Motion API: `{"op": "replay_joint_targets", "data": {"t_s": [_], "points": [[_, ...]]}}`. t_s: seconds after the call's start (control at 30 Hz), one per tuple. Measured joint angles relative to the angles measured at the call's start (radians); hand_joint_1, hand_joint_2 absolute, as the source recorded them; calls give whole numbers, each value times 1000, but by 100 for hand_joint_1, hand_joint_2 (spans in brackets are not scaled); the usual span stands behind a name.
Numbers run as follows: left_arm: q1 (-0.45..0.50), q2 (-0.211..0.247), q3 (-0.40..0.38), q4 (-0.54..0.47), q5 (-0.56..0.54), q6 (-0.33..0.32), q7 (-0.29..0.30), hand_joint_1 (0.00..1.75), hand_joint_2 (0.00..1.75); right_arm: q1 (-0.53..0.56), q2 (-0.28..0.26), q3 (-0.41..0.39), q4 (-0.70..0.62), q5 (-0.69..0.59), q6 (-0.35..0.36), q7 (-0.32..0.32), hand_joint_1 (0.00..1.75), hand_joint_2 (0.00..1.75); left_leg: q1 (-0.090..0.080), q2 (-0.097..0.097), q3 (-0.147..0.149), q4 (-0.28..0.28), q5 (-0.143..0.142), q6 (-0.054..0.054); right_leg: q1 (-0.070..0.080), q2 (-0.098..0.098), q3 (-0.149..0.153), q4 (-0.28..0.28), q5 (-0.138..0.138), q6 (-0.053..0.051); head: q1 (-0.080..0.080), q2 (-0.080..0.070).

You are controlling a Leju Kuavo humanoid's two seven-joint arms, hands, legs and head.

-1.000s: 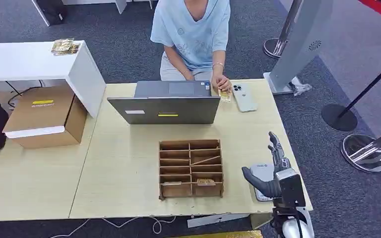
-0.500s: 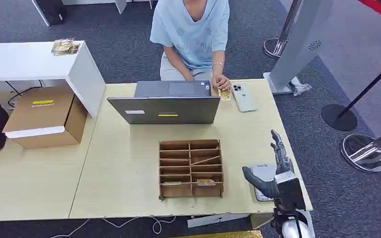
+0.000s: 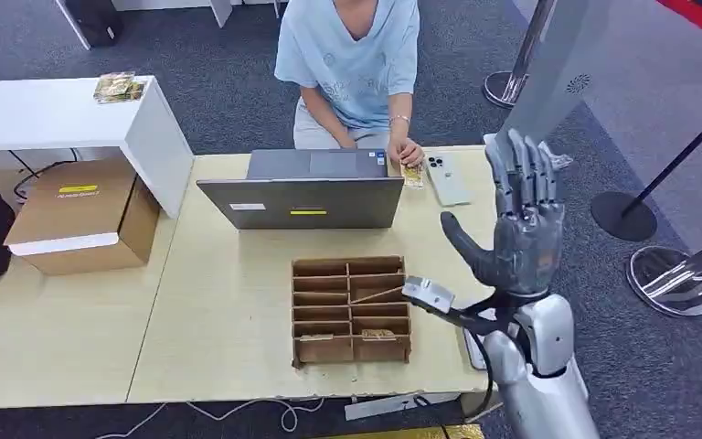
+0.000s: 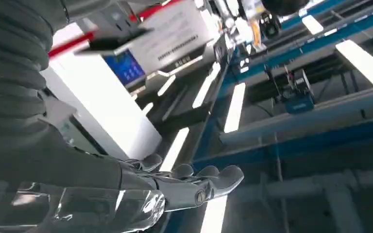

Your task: Pass the card to the sensor for recognition and then transmit it.

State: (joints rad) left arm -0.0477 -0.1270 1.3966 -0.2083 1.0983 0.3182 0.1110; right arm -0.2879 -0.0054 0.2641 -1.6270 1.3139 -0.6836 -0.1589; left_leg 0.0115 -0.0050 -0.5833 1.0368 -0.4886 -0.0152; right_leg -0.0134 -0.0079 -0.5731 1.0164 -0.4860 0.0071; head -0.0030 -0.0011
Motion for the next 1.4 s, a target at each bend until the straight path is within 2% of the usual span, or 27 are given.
{"op": "replay_joint_targets", "data": {"t_s": [0.1,0.2,0.3,0.47,0.67,0.97,1.3,1.4], "points": [[-1,4,0,0,0,3,3,0,0,-137,-21,49,60,59,50,75,0,175,0,0,0,0,1,0,0,0,0,0,1,0,0,0],[-4,6,0,0,0,32,2,0,0,-254,-33,84,134,81,126,109,0,175,0,0,0,0,2,0,0,0,0,0,2,0,-1,0],[-6,6,0,0,0,55,-7,0,0,-369,-34,113,226,83,178,118,0,175,0,0,-1,0,3,0,0,0,-1,0,2,0,-1,0],[-7,11,0,0,0,53,0,0,0,-540,-34,153,401,70,258,132,0,175,0,-1,-1,0,3,0,0,0,-1,1,2,0,-1,0],[-8,23,0,0,0,51,6,0,0,-700,-26,188,629,55,361,158,0,175,0,-1,-1,0,3,0,0,-1,-1,1,2,0,-1,0],[-9,35,0,0,0,53,24,0,0,-854,14,235,926,41,496,165,0,175,0,-2,-1,0,3,0,0,-1,-1,1,2,0,-1,0],[-8,39,0,0,0,54,24,0,0,-893,37,253,1039,40,506,165,0,175,0,-2,-1,0,3,0,0,-1,-1,1,2,0,0,0],[-8,40,0,0,0,56,26,0,0,-905,44,262,1069,39,534,165,0,175,0,-2,-1,0,3,0,0,-1,-1,1,2,0,0,0]]}}
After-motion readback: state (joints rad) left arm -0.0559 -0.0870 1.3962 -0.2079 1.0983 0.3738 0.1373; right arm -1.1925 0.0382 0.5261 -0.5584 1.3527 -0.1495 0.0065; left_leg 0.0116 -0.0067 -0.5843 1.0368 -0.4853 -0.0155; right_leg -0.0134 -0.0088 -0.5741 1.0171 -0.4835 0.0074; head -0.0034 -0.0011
